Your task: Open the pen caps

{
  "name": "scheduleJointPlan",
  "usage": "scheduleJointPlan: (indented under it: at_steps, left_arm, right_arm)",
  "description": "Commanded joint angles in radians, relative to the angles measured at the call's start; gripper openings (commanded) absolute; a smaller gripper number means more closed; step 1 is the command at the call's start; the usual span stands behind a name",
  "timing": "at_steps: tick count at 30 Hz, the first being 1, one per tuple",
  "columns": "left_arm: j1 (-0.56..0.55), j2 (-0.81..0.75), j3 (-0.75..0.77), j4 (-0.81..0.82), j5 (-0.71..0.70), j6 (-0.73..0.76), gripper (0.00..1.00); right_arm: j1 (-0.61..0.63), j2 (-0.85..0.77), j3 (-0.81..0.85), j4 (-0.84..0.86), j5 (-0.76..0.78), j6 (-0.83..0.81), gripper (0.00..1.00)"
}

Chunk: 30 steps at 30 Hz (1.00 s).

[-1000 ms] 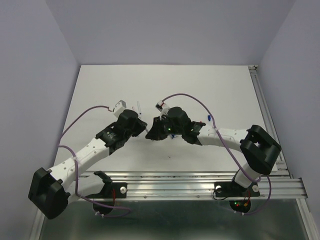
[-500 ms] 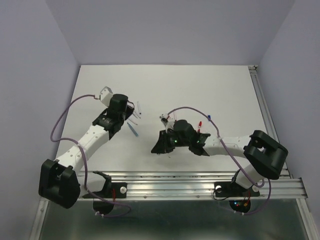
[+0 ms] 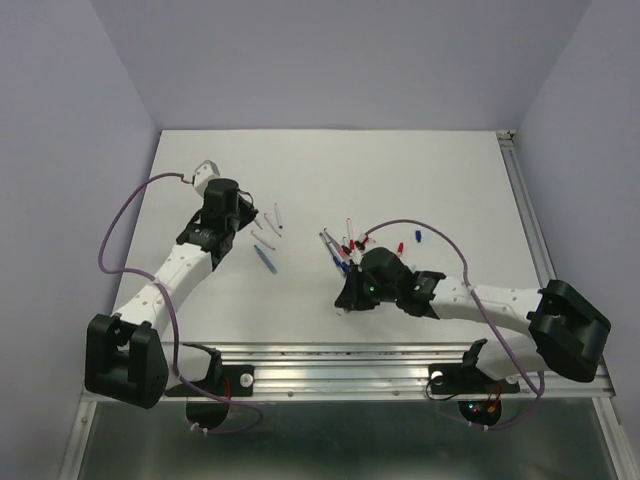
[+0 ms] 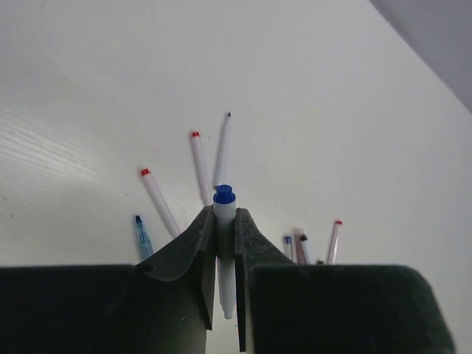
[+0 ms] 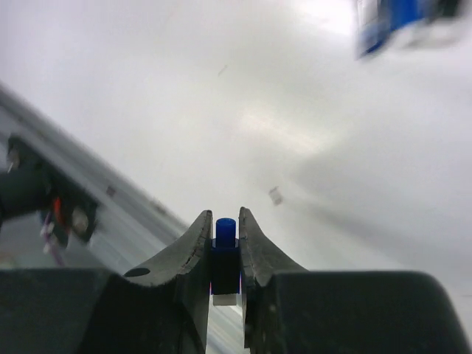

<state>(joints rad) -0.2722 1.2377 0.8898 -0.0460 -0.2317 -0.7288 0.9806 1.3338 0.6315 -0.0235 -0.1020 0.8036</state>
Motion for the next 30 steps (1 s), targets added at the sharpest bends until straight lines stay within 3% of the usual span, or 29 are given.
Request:
scheduleJointPlan:
  at_steps: [1, 7, 15, 23, 30]
  left_arm:
    - [-0.079, -0.058, -0.1, -0.023, 0.1, 0.065, 0.0]
    - [-0.265, 0.012, -0.123, -0.144, -0.036, 0.011, 0.01]
    - [-0.292, 0.149, -0.068, -0.172, -0.064, 0.028, 0.04]
    - [-0.295, 0.281, -0.012, -0.198, -0.081, 0.028, 0.26]
    - [-0.297, 0.307, 0.012, -0.232, -0.11, 0.008, 0.42]
  right_arm:
    - [-0.117, 0.001, 0.083, -0.213, 0.33, -0.081, 0.01]
    - [-0.21, 0.05, 0.128, -0.24, 0.511, -0.142, 0.03]
    - [-0.28, 0.143, 0.146, -0.197, 0.535, -0.185, 0.05]
    - [-0.281, 0.15, 0.14, -0.184, 0.541, -0.199, 0.22]
    - [-0.281, 0.131, 0.142, -0.202, 0.535, -0.202, 0.28]
